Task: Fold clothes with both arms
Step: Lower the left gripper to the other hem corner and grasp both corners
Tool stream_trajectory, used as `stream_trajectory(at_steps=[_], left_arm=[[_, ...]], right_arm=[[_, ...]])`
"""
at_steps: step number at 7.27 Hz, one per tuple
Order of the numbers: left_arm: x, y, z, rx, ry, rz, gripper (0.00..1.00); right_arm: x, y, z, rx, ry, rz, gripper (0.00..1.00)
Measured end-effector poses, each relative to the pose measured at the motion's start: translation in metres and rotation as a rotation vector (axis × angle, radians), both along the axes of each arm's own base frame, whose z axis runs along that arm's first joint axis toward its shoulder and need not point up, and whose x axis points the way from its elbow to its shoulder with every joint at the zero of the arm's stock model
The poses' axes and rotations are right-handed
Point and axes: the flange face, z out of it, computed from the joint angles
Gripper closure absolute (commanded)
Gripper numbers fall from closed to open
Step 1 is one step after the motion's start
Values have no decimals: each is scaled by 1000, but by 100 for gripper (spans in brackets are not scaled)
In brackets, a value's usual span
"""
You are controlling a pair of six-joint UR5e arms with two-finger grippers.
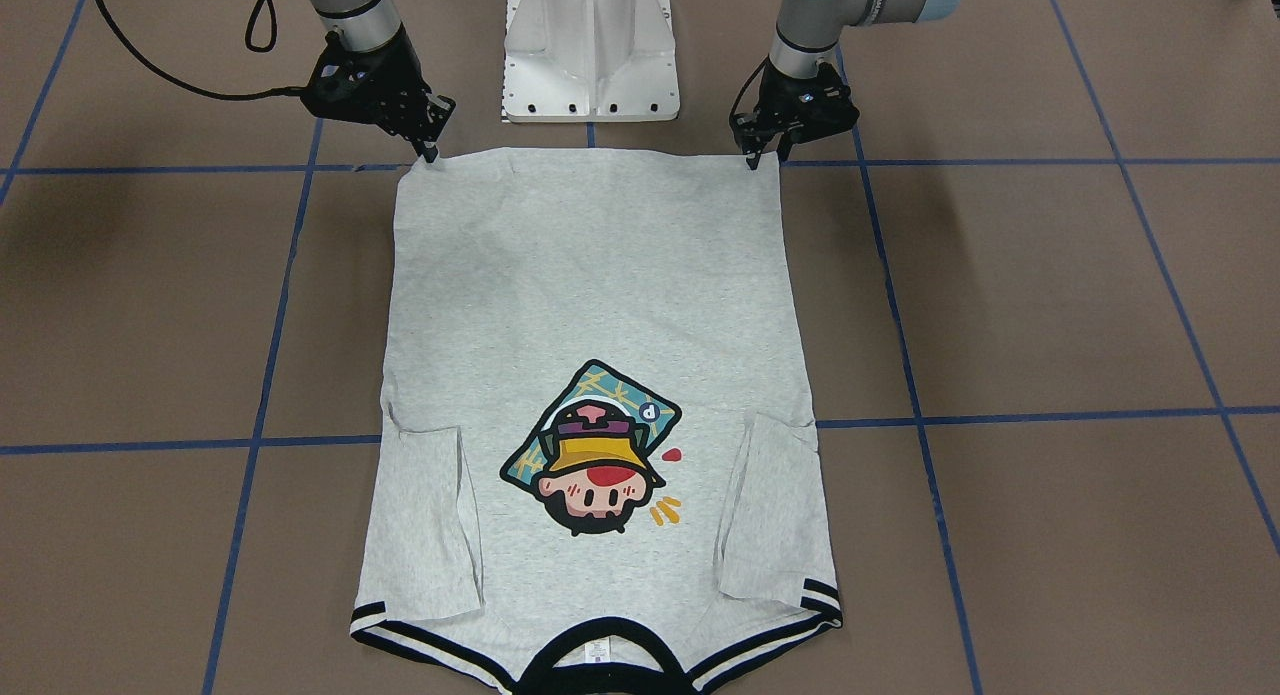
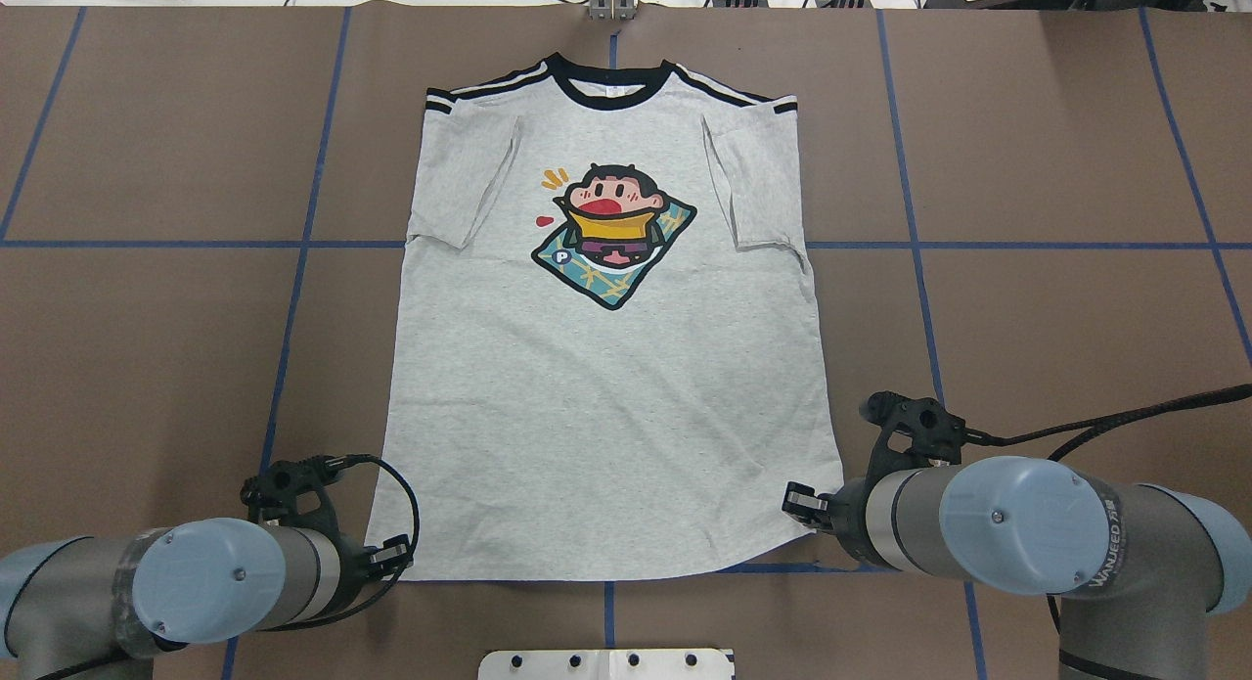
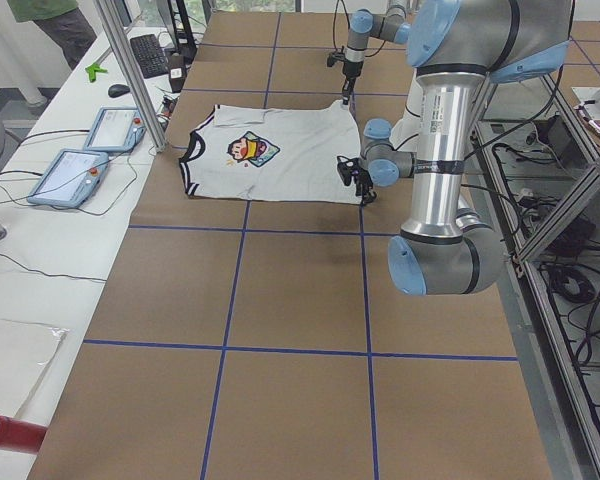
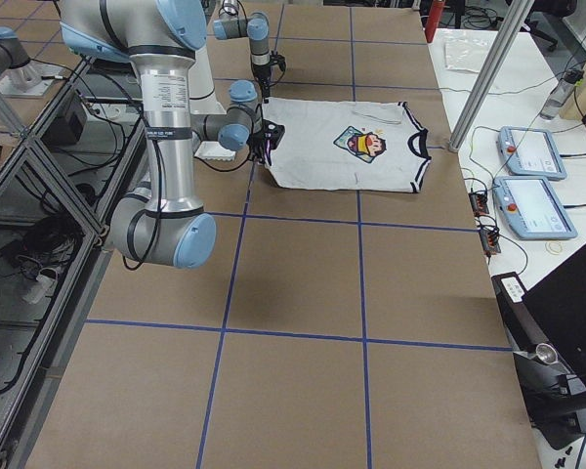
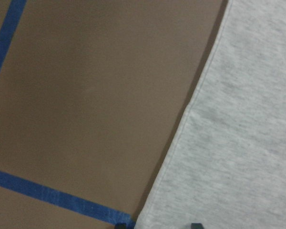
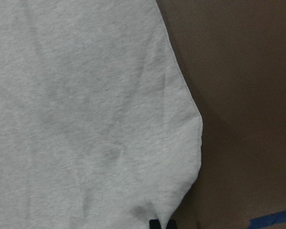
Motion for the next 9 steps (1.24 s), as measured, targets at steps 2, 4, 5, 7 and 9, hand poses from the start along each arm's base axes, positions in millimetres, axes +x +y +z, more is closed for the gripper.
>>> stream_trajectory(at_steps=[2,4,5,7,9], left_arm=[[0,0,0,1,-1,0,98],[-1,-1,-2,1,3,-1,100],[-2,-1,-4,0,8,-2,100],[-15,-2,-17,0,29,-8,100],[-54,6,-37,1,57,-3,100]], right_arm=[[0,0,0,0,1,1,100],[1,-2,1,-1,1,3,100],[2,-3,0,-2,0,5,100],[11,-5,-4,0,-11,11,100],[43,4,-16,-3,-45,-20,100]])
